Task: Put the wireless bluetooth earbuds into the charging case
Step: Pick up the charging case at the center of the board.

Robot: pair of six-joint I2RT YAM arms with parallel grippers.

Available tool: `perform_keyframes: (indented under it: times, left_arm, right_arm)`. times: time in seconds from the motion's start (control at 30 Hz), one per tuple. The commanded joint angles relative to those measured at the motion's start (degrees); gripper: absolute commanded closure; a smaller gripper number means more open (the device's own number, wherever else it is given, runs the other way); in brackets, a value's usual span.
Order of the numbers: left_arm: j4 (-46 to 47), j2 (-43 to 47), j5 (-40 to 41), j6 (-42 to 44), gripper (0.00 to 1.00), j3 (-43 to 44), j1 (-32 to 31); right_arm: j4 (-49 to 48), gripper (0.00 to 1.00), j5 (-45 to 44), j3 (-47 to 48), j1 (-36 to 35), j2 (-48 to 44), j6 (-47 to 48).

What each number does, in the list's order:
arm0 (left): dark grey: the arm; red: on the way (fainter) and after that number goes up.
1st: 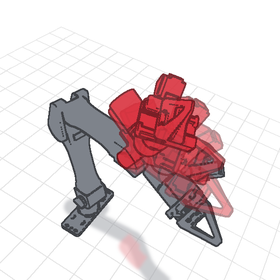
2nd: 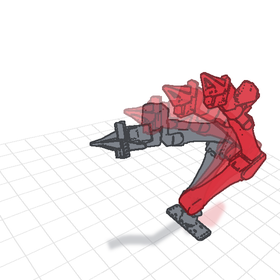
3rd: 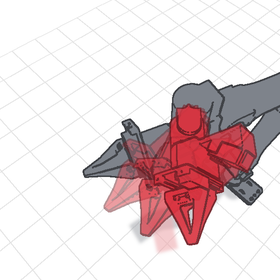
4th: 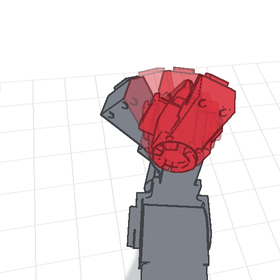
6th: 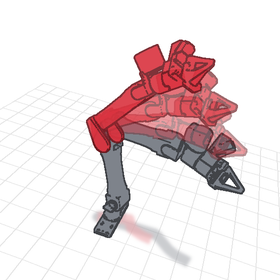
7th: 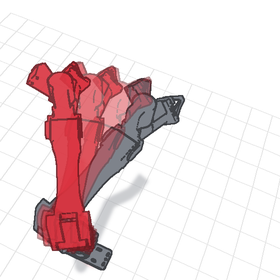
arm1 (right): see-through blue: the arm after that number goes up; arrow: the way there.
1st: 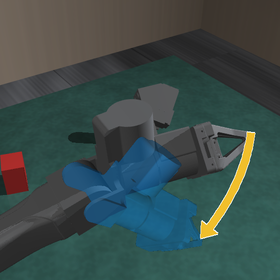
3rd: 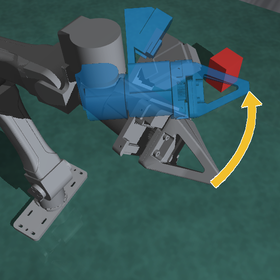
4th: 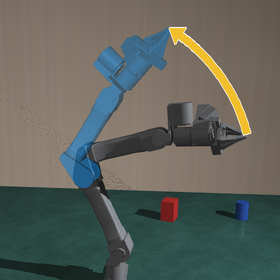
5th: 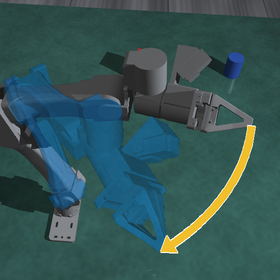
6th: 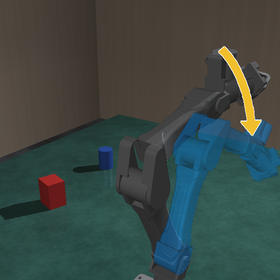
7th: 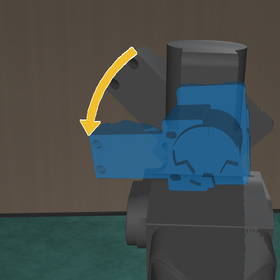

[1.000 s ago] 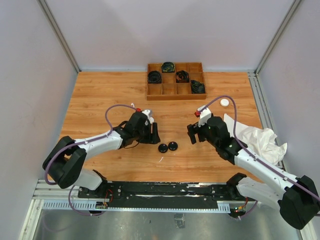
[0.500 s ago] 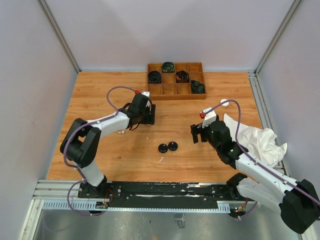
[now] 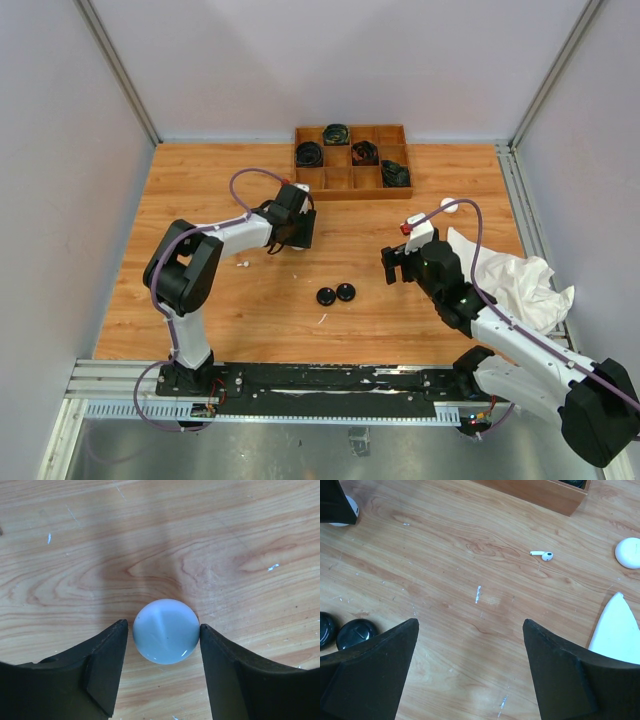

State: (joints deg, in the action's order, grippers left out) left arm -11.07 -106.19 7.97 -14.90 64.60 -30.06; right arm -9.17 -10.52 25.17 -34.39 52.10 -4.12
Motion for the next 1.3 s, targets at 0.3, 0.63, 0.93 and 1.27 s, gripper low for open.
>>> perform_keyframes:
  times: [0.3,0.63,0.93,1.27]
  left_arm:
    - [5.12,5.33,-2.54,6.74,0.56,-4.69,-2.17]
    - [15.85,17.64,2.85,18.8,0.6,-14.49,-12.32]
    - [28.75,27.59,-2.01,31.29,0.67,-24.4,-17.93]
    - [38.59,37.87,-9.34,47.38,0.74,-34.02,-24.41]
  right_arm:
    - [1.25,0.14,6.34,1.82,1.32,-0.59,-0.45]
    - [16.33,0.17,18.09,13.06,3.3,5.0,-1.42]
    - [15.79,0.2,34.04,16.61,8.47,9.55,-3.88]
    - [12.49,0.24,46.07,19.23,8.48,12.54,-5.61]
